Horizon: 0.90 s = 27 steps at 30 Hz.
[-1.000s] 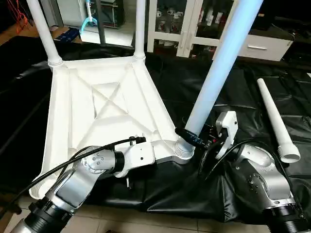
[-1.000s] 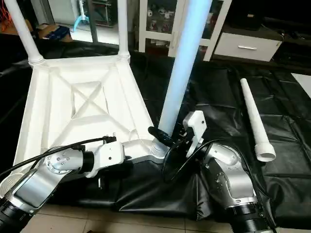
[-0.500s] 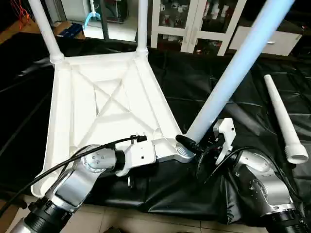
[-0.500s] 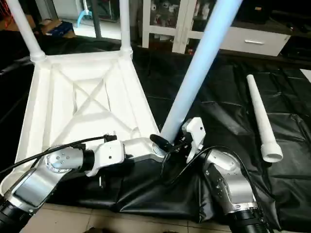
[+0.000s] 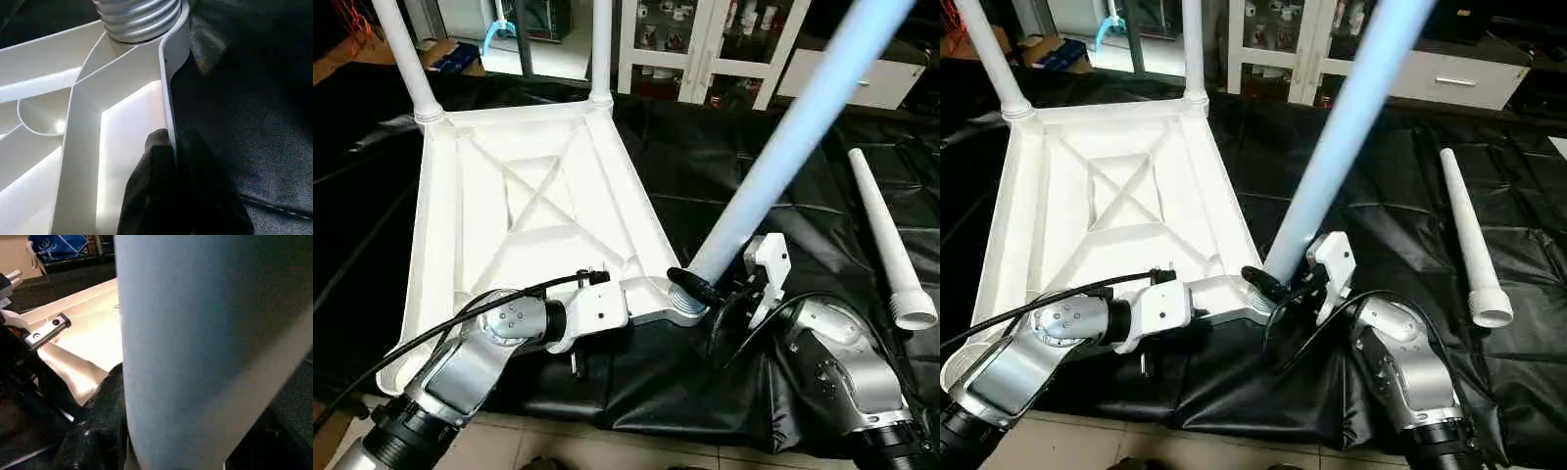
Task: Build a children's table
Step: Insert table leg to table base
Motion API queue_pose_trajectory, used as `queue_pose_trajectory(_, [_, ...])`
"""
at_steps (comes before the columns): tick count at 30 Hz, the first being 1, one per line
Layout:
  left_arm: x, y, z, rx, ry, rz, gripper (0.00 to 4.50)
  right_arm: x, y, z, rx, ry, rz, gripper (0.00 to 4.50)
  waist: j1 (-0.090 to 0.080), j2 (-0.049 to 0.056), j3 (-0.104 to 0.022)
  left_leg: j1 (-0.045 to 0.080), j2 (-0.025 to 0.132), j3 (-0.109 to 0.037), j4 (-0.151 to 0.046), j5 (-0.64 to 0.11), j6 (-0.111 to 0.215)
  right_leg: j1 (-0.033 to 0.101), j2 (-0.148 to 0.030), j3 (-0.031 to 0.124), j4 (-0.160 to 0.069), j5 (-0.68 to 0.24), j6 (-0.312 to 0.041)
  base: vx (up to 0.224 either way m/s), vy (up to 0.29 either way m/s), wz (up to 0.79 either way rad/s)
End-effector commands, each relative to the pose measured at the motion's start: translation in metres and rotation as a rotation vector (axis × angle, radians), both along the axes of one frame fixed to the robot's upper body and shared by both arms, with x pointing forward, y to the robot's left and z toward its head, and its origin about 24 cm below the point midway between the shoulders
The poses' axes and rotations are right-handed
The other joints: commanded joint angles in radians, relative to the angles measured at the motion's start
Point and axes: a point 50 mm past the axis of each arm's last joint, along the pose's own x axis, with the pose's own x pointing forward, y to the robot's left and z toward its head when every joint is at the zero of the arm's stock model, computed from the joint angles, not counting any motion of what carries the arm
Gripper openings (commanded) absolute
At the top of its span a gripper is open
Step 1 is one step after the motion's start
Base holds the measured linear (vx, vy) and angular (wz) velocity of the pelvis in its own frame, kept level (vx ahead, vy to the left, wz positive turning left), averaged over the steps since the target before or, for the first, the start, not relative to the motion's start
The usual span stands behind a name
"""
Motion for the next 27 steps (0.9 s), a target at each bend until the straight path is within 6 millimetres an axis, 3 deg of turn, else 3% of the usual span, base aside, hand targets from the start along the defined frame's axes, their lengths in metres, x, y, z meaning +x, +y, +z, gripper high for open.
queue_pose_trajectory(1, [-0.0049,0.0002,-0.0138,0.0,0.046,0.004,0.0,0.0004,-0.003,0.0087,-0.005,-0.037,-0.009,2.39,-0.003,-0.013,-0.031,0.024,0.044,-0.021,-0.06,-0.157,0.066,0.018,-0.03,0.024,-0.056,-0.121,-0.177,0.0,0.0,0.0])
queue_pose_trajectory(27, [-0.0054,0.0002,-0.0149,0.004,0.056,0.005,0.0,-0.0045,-0.0102,0.0177,-0.093,-0.033,0.049,2.39,-0.004,-0.017,-0.033,0.024,0.043,-0.021,-0.05,-0.14,0.086,0.022,-0.031,0.024,-0.049,-0.105,-0.189,0.0,0.0,0.0])
